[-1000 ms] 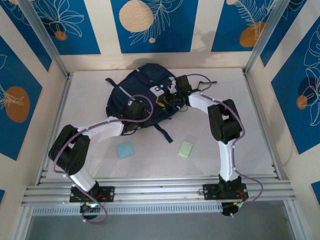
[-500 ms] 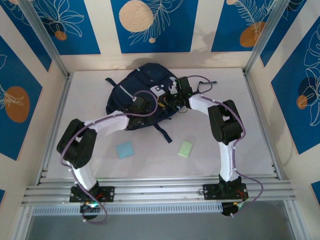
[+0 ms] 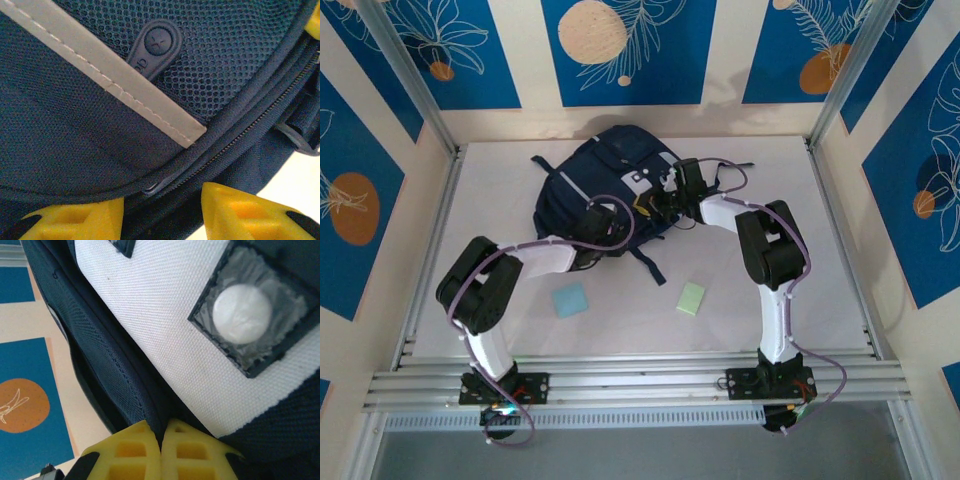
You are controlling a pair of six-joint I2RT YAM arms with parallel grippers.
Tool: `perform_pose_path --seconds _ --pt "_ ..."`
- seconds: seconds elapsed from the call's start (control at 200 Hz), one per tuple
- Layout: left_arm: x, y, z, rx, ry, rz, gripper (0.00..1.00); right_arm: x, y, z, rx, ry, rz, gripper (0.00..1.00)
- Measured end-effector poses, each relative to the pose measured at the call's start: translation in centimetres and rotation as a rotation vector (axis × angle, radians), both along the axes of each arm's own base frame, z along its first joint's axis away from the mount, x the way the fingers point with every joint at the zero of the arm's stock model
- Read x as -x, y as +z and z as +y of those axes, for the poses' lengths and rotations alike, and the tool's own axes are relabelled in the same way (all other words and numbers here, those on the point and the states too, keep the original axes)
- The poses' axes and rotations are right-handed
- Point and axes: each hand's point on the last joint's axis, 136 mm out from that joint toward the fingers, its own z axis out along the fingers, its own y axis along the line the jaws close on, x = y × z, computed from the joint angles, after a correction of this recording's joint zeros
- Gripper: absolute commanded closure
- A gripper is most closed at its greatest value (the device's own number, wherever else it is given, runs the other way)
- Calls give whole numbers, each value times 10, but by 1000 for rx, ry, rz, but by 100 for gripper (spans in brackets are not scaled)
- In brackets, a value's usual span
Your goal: Pack books, pencil case, and school supplies into a backpack
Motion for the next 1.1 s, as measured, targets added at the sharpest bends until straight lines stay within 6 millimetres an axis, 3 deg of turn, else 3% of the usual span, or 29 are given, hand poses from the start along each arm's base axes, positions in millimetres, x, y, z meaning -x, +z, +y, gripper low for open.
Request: perform_pose_path --seconds 0.35,0.48,0.72,0.915,1.1 --pt "0 10 -22 114 -88 -50 71 -11 3 -15 -26 -55 -4 100" --pt "4 17 -35 161 -135 -50 71 -9 3 -14 -39 -66 15 100" --pt "-20 79 -67 320 -180 -195 64 22 4 9 -69 -12 85 100" --pt "-20 77 -60 256 -149 -164 61 23 4 8 -79 -14 88 100" --pt "-9 89 -35 179 -85 -130 60 24 4 8 -81 -12 88 100"
